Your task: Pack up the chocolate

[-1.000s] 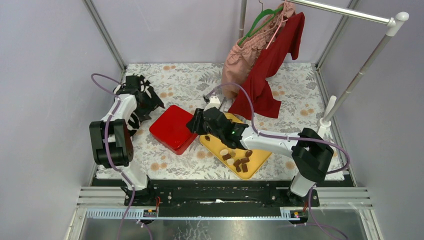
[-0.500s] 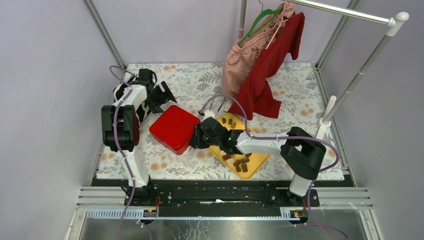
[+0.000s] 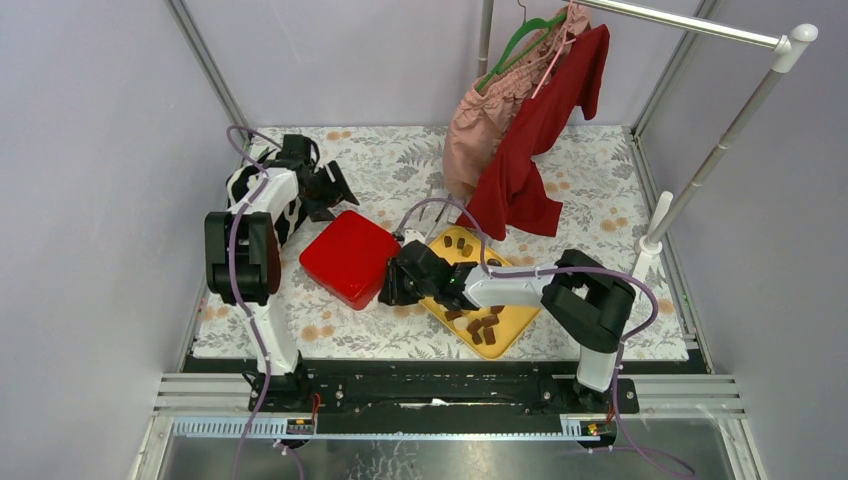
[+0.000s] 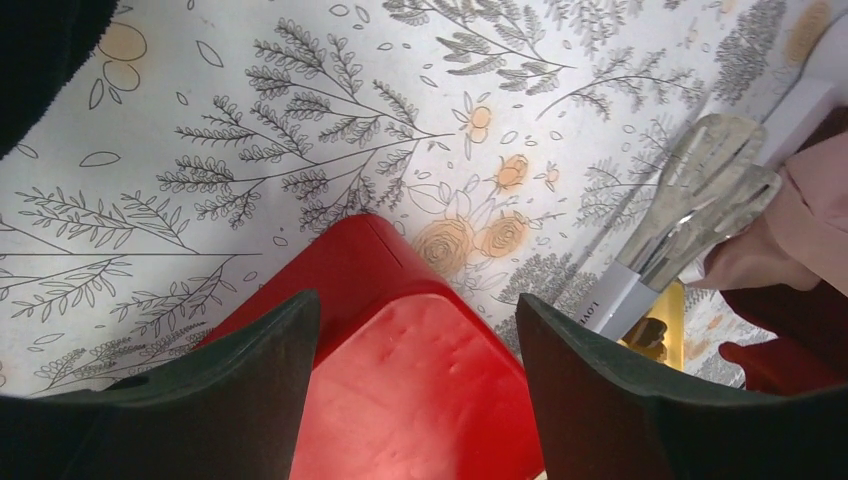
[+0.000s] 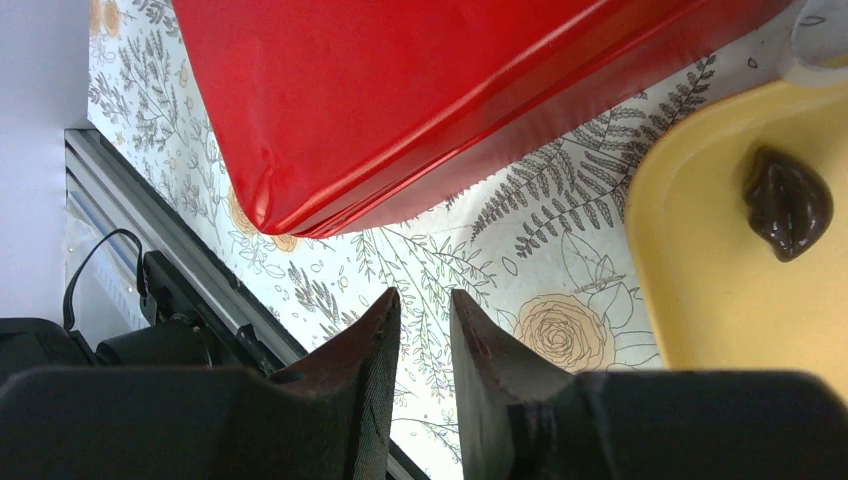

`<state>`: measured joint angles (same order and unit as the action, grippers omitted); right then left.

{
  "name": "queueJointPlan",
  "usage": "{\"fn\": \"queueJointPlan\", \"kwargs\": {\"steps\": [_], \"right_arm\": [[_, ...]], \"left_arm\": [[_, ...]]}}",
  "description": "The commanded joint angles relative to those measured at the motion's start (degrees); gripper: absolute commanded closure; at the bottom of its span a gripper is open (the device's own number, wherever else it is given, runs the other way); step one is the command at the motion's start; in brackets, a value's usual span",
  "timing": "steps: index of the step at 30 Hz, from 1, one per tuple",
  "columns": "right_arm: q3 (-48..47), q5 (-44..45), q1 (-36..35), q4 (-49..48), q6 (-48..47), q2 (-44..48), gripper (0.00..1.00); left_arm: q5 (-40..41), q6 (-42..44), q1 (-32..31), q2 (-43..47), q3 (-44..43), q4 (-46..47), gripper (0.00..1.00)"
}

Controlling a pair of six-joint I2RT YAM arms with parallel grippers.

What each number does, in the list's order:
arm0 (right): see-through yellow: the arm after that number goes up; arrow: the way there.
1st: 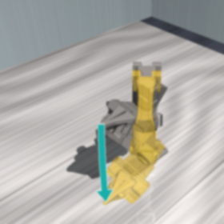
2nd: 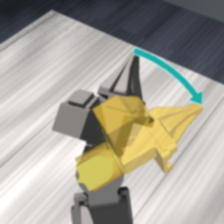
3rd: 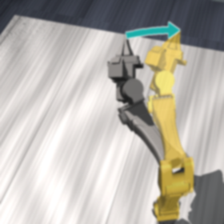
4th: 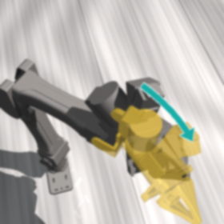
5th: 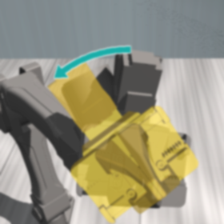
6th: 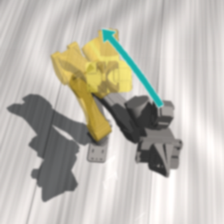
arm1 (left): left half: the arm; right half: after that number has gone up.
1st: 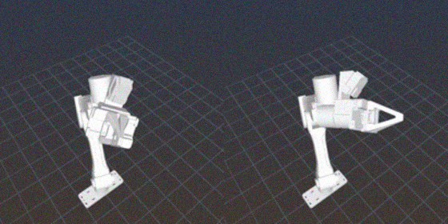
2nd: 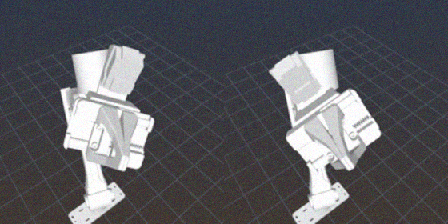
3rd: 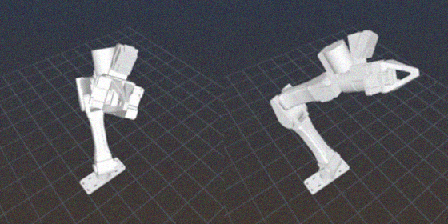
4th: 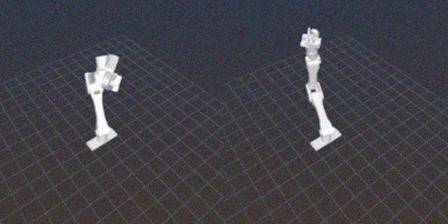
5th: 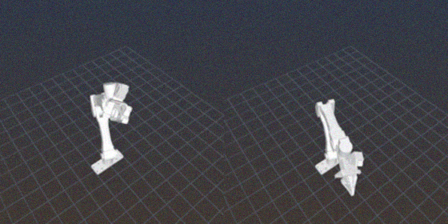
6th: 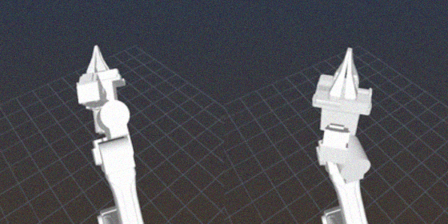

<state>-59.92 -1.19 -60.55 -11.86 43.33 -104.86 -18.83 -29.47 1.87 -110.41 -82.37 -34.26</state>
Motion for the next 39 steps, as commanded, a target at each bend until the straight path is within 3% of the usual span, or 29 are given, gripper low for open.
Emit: {"fn": "queueJointPlan", "kwargs": {"steps": [1, 12, 29, 39], "right_arm": [[-2.21, -2.93, -0.8, -2.53, -0.26, 0.01, 0.69], [-4.05, -4.4, -1.02, -5.12, 0.16, 0.86, 0.57], [-8.84, -3.2, -1.03, -5.47, 0.56, 0.53, 0.55], [-12.73, -0.37, 3.05, -1.91, 0.44, -0.18, 0.54]], "left_arm": [[-1.51, 2.29, -0.38, 2.9, 0.48, -0.1, 0.22], [-2.88, 3.08, -0.56, 3.26, 1.64, -0.3, 0.26], [-3.39, 2.58, -0.57, 8.96, 2.11, -0.5, 0.3], [-0.94, 0.96, -0.67, 3.61, -4.64, -1.0, 0.27]]}}
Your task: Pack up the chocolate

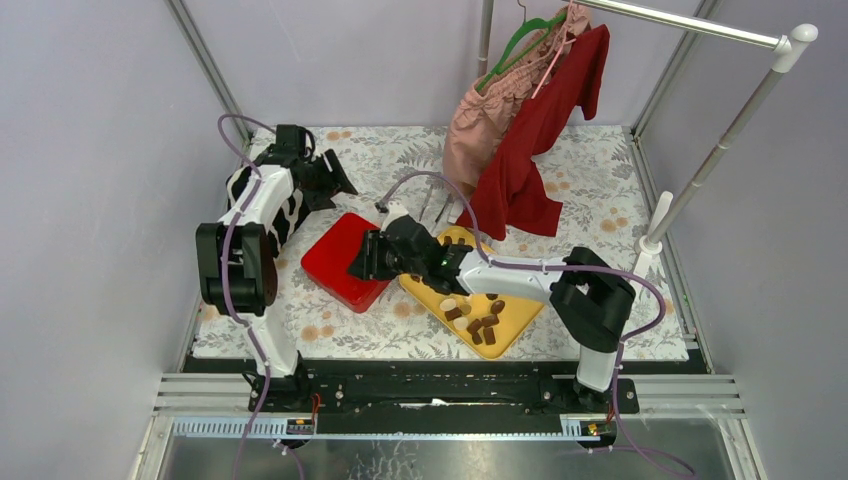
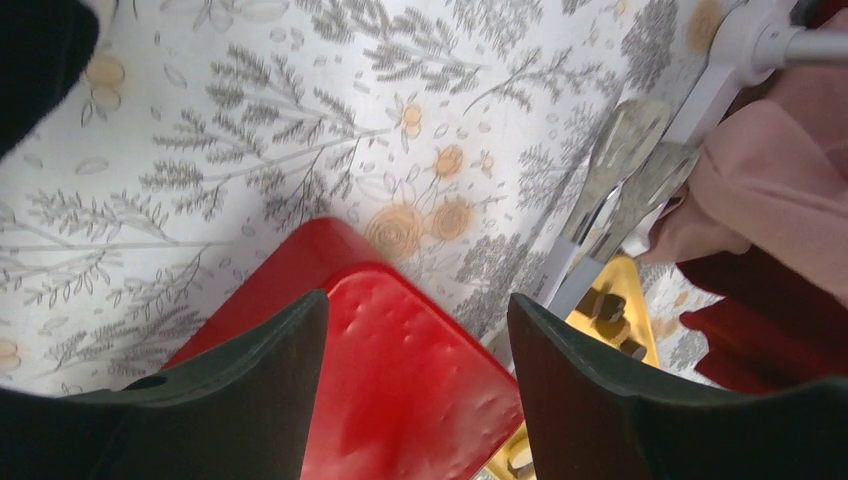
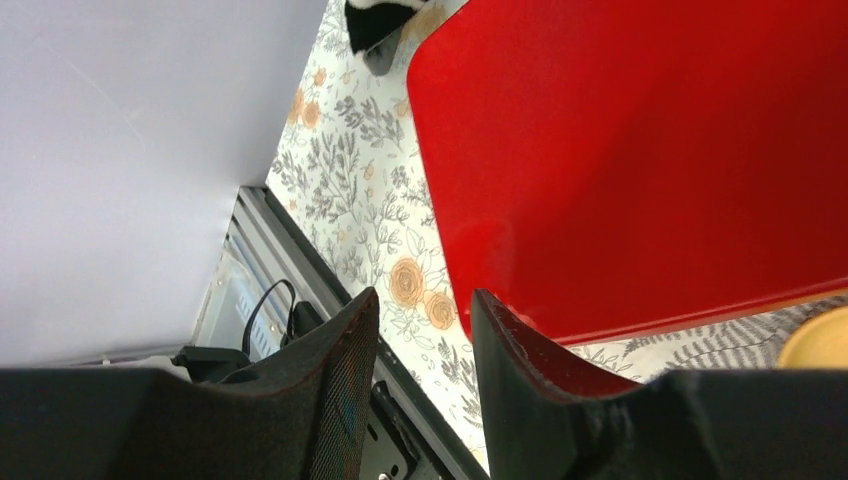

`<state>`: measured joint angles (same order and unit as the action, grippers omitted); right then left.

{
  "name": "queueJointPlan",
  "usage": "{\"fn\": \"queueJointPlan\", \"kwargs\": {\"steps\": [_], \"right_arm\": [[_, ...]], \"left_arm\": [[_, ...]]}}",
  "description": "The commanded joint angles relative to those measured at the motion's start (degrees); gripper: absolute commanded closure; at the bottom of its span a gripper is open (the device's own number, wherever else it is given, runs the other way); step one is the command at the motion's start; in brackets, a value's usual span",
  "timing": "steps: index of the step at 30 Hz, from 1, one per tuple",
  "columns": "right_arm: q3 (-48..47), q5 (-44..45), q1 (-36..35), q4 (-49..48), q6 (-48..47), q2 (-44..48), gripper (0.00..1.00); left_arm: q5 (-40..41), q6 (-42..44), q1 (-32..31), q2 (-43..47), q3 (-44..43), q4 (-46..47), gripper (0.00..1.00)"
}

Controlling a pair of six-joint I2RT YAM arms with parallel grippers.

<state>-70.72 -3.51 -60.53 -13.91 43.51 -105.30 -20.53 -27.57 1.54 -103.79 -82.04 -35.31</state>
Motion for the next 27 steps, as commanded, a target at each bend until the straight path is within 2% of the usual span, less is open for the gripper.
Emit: {"fn": "queueJointPlan", "kwargs": {"steps": [1, 14, 23, 27], "right_arm": [[-2.0, 1.71, 3.83, 0.64, 0.15, 0.53, 0.54], [5.52, -0.05, 7.41, 0.18, 1.9, 3.78, 0.54], [3.77, 0.55, 13.17, 0.91, 0.47, 4.82, 0.53], [-1.37, -1.26, 15.7, 4.52, -0.77, 0.96, 0.49]], "left_arm": [[0.98, -1.21, -0.61, -3.77, -5.73, 0.25, 0.27], [1.25, -0.2, -3.43, -11.41, -11.4, -1.21, 0.27], [-0.04, -0.02, -3.74, -10.87, -10.45, -1.11, 0.27], [-0.51, -0.02, -3.74, -10.48, -9.85, -0.98, 0.27]]}}
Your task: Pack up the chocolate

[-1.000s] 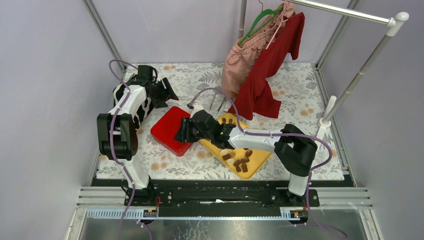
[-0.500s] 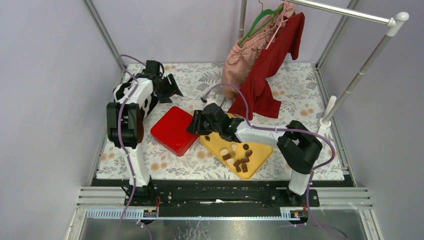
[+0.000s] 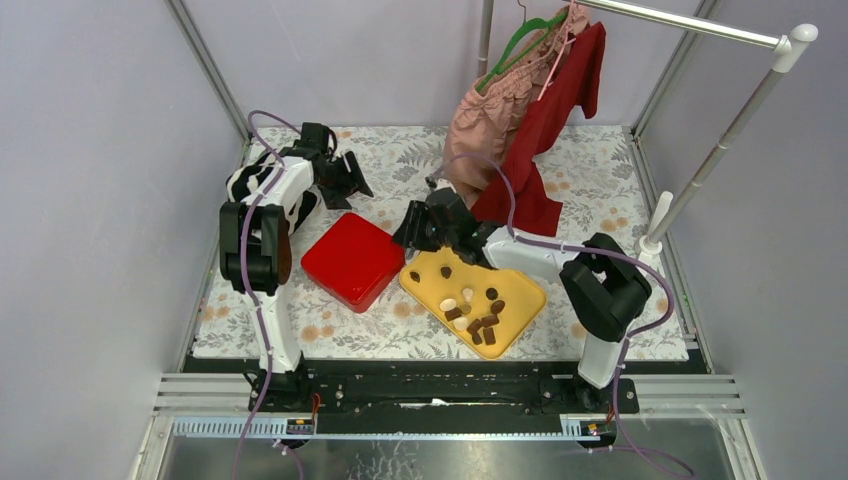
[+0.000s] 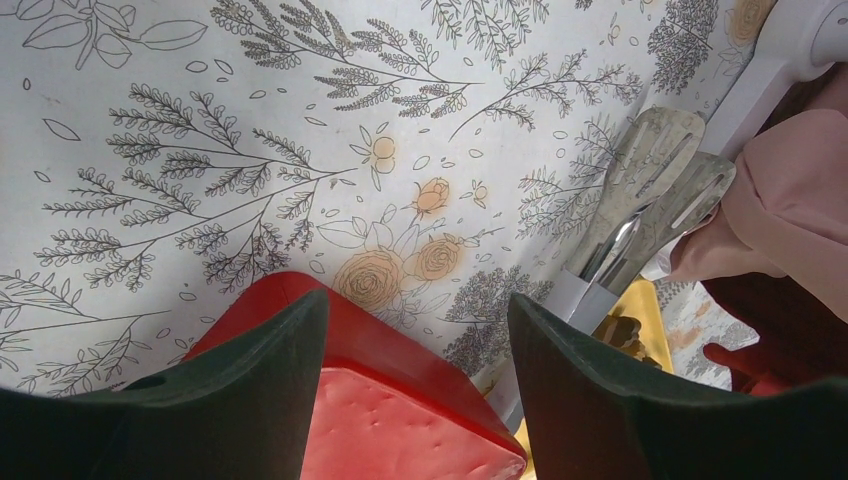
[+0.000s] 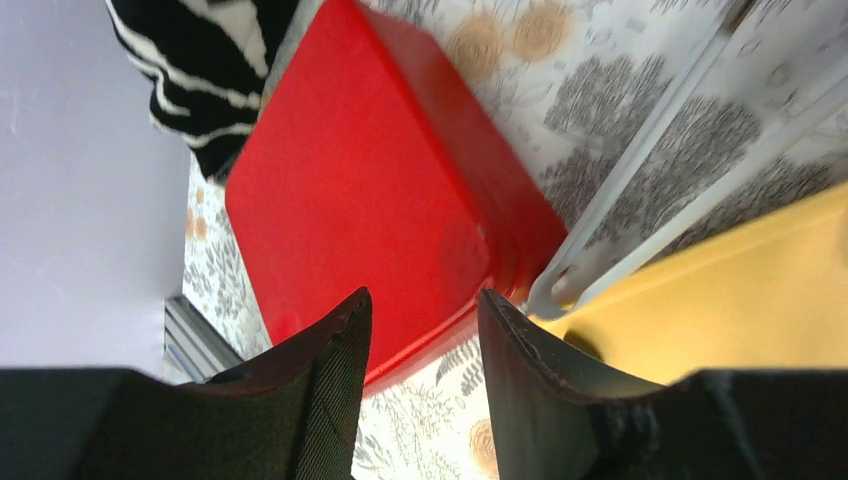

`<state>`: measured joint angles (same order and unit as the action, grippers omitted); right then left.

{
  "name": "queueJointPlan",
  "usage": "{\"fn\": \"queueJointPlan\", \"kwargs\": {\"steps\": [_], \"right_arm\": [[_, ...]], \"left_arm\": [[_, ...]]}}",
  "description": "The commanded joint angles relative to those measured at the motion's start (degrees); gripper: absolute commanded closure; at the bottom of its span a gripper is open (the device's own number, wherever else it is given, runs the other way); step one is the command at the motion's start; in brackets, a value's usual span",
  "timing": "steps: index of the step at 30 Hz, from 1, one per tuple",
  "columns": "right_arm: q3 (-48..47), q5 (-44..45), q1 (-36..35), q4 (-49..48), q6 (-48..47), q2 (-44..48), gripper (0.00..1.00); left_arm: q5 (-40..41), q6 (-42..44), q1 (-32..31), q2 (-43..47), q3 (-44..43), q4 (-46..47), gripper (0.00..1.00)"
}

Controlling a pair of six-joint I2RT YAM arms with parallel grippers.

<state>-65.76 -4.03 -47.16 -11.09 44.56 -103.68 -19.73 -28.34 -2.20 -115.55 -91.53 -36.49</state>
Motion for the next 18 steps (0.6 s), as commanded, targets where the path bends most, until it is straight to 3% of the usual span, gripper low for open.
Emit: {"fn": "queueJointPlan", "kwargs": {"steps": [1, 8, 18], "right_arm": [[-7.78, -1.51, 2.66, 2.36, -2.17, -2.5, 0.49], [-12.99, -5.43, 2.79, 3.8, -2.57, -8.7, 0.47], [-13.88, -7.21, 2.77, 3.11, -3.89, -9.98, 0.46]], "left_arm": [[-1.43, 0.74, 0.0, 1.41, -0.19, 0.24, 0.27], [-1.74, 0.96, 0.0, 1.82, 0.43, 0.32, 0.27], [-1.71, 0.94, 0.0, 2.6, 2.68, 1.49, 0.28]]}}
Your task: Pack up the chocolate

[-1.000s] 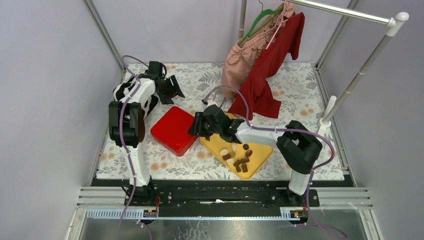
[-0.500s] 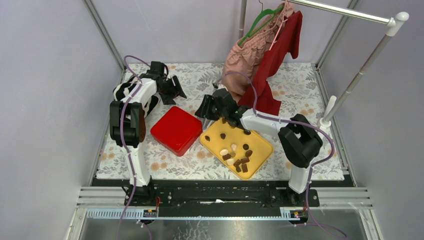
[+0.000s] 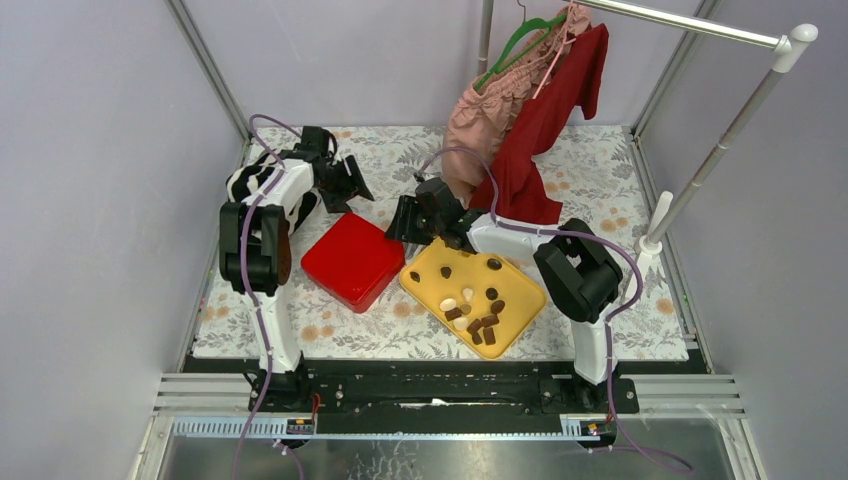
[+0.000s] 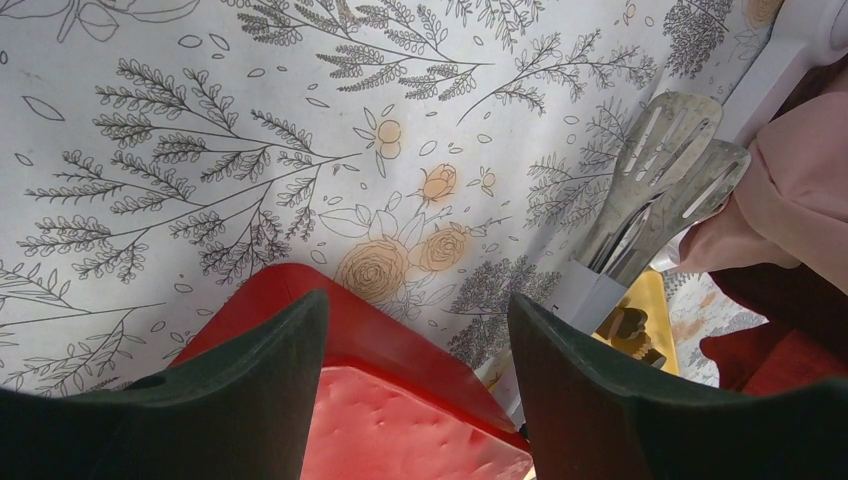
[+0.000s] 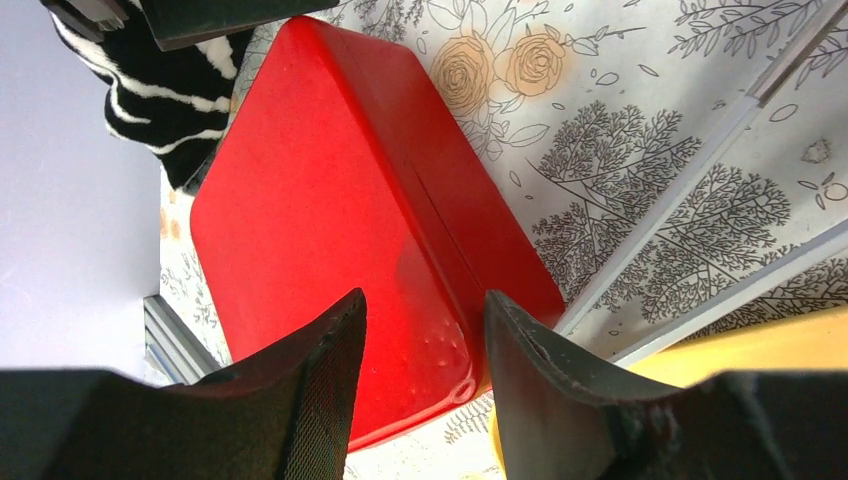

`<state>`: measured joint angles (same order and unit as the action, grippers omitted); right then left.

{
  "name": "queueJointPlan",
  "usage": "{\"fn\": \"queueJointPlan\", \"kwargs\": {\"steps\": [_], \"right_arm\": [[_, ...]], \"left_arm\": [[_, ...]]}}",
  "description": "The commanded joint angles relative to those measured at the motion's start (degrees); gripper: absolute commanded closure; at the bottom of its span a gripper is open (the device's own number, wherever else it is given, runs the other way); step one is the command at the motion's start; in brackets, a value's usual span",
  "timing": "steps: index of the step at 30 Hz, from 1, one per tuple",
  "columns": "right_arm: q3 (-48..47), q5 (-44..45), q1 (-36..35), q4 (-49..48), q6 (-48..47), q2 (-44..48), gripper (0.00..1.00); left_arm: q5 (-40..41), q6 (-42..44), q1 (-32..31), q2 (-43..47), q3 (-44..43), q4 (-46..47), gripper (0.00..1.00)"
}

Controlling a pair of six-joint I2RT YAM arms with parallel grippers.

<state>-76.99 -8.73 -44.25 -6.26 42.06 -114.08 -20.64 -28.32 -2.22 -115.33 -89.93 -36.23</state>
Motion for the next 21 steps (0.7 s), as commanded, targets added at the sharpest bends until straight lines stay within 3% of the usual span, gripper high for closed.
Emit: {"fn": "queueJointPlan", "kwargs": {"steps": [1, 14, 21], "right_arm": [[-2.35, -3.04, -0.21, -2.18, -1.31, 0.44, 0.46], [0.76, -2.37, -0.14, -4.71, -0.55, 1.86, 0.47], [4.72, 6.87, -0.18, -4.23, -1.06, 8.19, 0.36]], "left_arm": [[-0.87, 0.85, 0.02, 2.46, 1.22, 1.3, 0.28], [-0.97, 0.63, 0.02, 2.89, 1.33, 1.45, 0.28], [1.92, 0.5, 0.02, 5.37, 1.73, 1.36, 0.27]]}}
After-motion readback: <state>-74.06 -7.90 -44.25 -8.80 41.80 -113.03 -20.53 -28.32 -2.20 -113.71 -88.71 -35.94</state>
